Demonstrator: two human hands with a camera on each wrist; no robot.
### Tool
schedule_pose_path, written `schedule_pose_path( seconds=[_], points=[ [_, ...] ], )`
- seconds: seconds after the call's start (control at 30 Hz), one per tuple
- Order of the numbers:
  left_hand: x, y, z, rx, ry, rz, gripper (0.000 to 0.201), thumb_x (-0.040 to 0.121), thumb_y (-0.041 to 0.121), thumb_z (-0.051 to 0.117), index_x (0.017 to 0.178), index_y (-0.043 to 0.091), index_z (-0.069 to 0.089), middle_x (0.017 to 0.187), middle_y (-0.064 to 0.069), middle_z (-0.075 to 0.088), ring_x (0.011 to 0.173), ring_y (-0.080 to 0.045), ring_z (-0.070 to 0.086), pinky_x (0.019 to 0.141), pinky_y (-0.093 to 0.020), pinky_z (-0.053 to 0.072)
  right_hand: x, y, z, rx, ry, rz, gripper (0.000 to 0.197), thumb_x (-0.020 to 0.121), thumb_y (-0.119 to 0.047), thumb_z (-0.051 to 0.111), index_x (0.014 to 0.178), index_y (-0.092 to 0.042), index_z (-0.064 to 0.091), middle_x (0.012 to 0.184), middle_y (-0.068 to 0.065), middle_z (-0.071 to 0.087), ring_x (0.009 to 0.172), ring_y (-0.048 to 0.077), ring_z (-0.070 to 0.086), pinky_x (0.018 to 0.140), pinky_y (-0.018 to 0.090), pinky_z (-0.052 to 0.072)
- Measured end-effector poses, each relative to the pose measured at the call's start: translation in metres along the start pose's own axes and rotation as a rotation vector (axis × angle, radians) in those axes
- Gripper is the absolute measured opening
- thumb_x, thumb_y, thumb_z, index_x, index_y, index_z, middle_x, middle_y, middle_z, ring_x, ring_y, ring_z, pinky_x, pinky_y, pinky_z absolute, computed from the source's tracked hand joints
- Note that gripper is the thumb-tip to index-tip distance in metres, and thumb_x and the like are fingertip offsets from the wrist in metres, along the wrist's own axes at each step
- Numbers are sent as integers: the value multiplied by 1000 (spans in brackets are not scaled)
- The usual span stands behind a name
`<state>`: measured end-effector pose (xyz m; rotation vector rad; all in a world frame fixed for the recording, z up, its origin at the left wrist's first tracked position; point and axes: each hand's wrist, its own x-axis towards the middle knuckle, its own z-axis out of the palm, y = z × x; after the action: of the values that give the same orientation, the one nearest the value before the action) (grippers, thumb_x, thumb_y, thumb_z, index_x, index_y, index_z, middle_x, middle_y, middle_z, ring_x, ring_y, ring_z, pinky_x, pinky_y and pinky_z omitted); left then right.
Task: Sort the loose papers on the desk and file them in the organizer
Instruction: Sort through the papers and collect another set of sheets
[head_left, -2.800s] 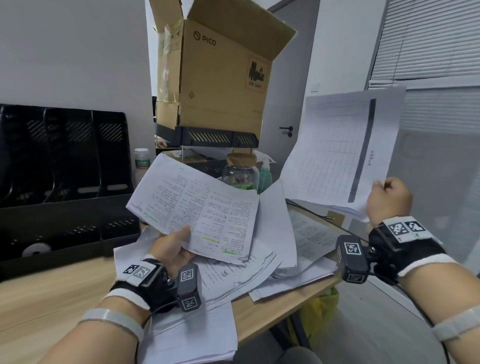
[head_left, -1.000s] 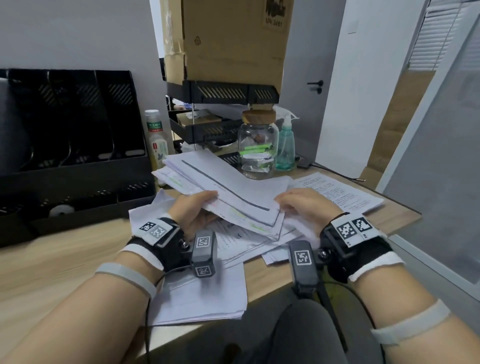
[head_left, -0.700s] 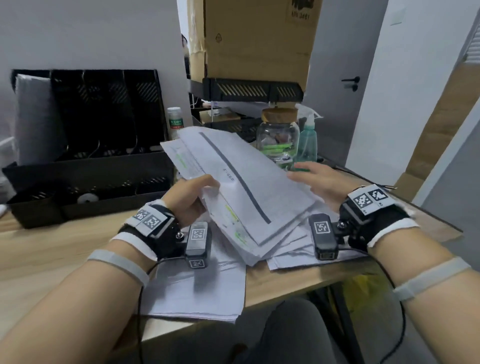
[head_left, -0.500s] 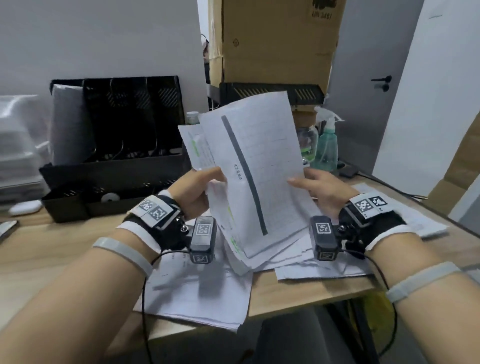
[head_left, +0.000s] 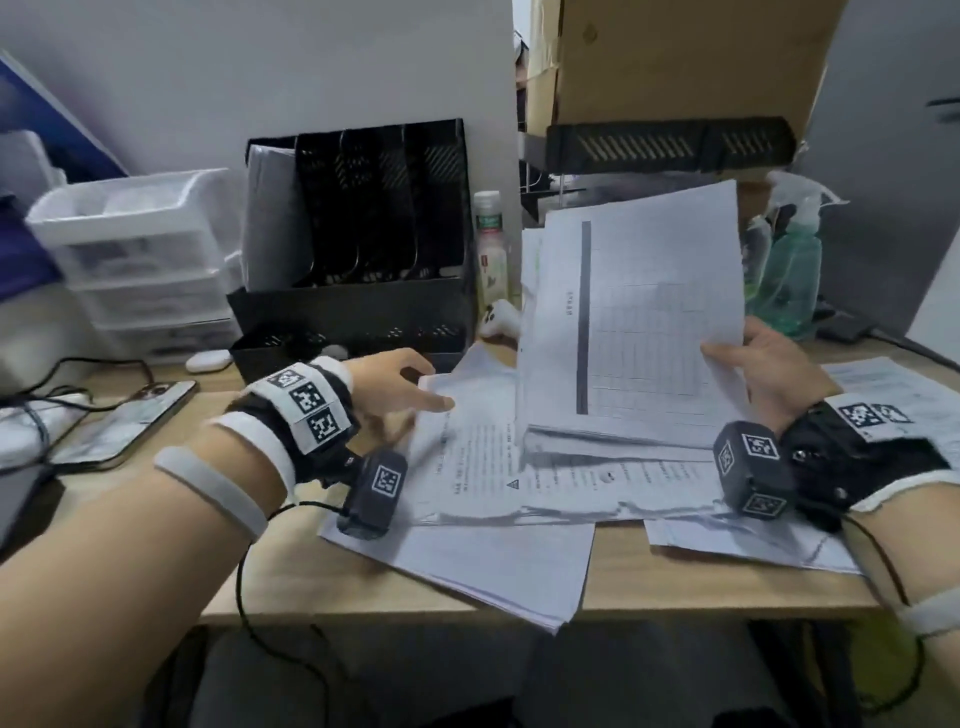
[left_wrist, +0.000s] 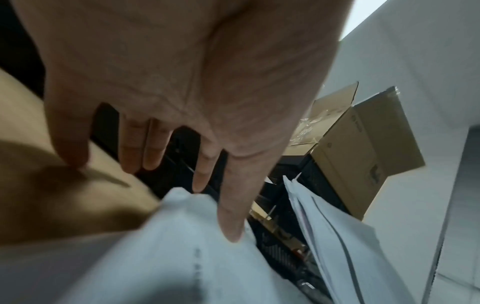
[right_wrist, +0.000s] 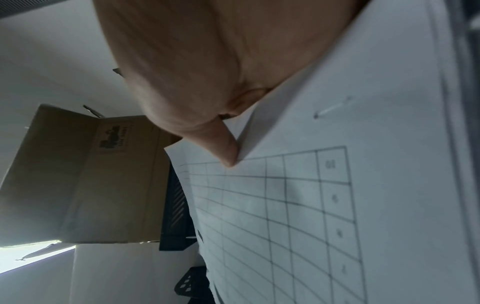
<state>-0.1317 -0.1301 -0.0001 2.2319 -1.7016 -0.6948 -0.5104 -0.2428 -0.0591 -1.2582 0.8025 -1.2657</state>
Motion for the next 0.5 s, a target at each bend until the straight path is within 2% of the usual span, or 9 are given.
schedule_pose_path(
  seconds=[0.1,0.17,0.2,0.27,0.3,0.37,0.4,0.43,0.5],
  points=[
    [9,-30,5,-328,10,-77,84,70,32,93,138,26,43,117,-10,67,100,-31,73,93,-46,61,-1,-1,3,14,28,25,76,73,-19,82,141,-5,52,135,8,65,126,27,62,87,26,57],
    [7,-31,8,-501,-84,-75,51,80,14,86,119,13,53,102,-16,69,75,-22,70,72,-35,62,-3,-2,4,29,40,24,84,66,-23,84,141,-6,52,135,8,65,124,26,63,93,30,56],
    [5,-29,9,-503,-109,-67,32,84,9,82,109,4,62,99,-20,71,72,-21,68,67,-30,59,-3,-2,5,41,46,29,89,60,-27,86,141,-6,53,134,7,66,123,25,64,101,36,53],
    [2,-26,10,-506,-155,-34,23,88,7,78,108,-4,73,112,-23,76,84,-25,70,72,-32,60,-7,-7,8,45,67,23,77,74,-24,83,142,-7,52,131,5,67,125,25,61,112,45,44],
    [1,-26,9,-531,-170,-17,25,90,7,76,112,-5,74,117,-23,76,90,-28,70,77,-36,61,-9,-8,8,41,75,26,84,70,-30,88,142,-8,52,128,3,67,123,22,62,111,44,46],
    [-3,-24,9,-574,-203,16,26,96,5,69,120,-3,71,119,-21,76,101,-34,71,93,-44,60,-11,-8,8,18,66,29,125,29,-50,99,140,-11,55,127,0,68,116,17,65,99,38,55],
    [-4,-25,9,-582,-208,23,26,98,5,66,123,0,70,118,-19,76,104,-34,72,96,-47,59,-12,-9,8,2,66,20,133,21,-53,99,140,-12,56,128,1,68,116,17,65,94,36,58],
    [-3,-28,9,-580,-193,33,25,99,5,64,124,4,69,118,-17,77,105,-33,73,96,-48,59,-11,-9,7,-9,69,21,127,28,-52,99,141,-12,55,130,2,67,117,20,65,89,36,58],
    [2,-38,5,-554,-125,52,24,100,6,62,123,11,69,115,-15,78,104,-31,74,99,-53,58,-9,-11,6,15,108,38,83,69,-34,85,142,-9,53,135,7,64,121,26,63,77,31,59]
  ],
)
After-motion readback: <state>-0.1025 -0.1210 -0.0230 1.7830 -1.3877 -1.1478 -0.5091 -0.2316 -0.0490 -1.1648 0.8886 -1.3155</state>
